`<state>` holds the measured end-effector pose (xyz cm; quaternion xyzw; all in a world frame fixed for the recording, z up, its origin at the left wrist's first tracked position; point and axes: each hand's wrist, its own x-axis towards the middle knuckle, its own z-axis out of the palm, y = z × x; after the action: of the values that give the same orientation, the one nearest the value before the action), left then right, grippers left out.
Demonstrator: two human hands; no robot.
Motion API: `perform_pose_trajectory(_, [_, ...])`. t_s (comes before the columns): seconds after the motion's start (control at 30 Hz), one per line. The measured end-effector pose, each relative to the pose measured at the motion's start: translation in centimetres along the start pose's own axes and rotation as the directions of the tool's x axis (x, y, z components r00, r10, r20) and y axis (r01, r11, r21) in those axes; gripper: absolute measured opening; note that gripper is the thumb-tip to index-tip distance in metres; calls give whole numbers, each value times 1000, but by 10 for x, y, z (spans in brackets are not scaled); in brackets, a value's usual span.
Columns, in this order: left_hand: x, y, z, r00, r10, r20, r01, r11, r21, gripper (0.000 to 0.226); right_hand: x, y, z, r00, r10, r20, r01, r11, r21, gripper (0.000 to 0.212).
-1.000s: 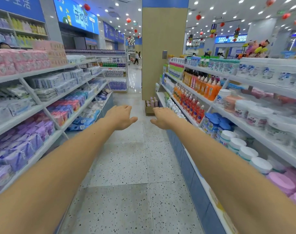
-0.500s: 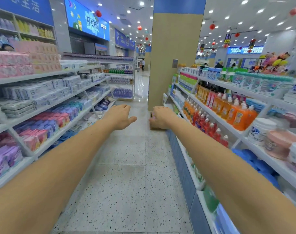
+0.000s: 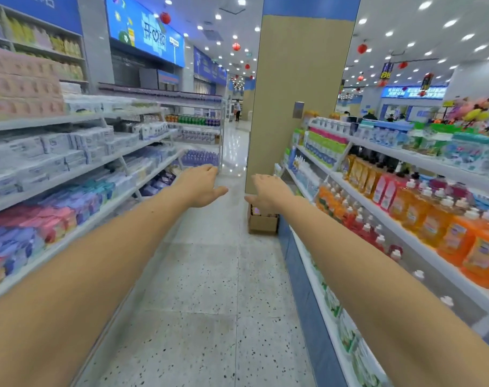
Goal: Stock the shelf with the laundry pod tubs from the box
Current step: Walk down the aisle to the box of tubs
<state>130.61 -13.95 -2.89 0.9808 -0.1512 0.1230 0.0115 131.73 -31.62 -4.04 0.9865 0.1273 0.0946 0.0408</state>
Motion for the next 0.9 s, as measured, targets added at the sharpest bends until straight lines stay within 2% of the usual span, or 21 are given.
perform_pose_trajectory(0.43, [341, -100, 68, 998, 53, 27, -54, 998, 29, 66, 339, 98, 60, 997, 72, 11, -72, 996, 46, 56])
perform_pose_trajectory(0.9, [724, -176, 163, 1000, -9, 24, 10, 1000, -12, 64, 731, 241, 129, 999, -2, -35, 2, 1000, 8, 54])
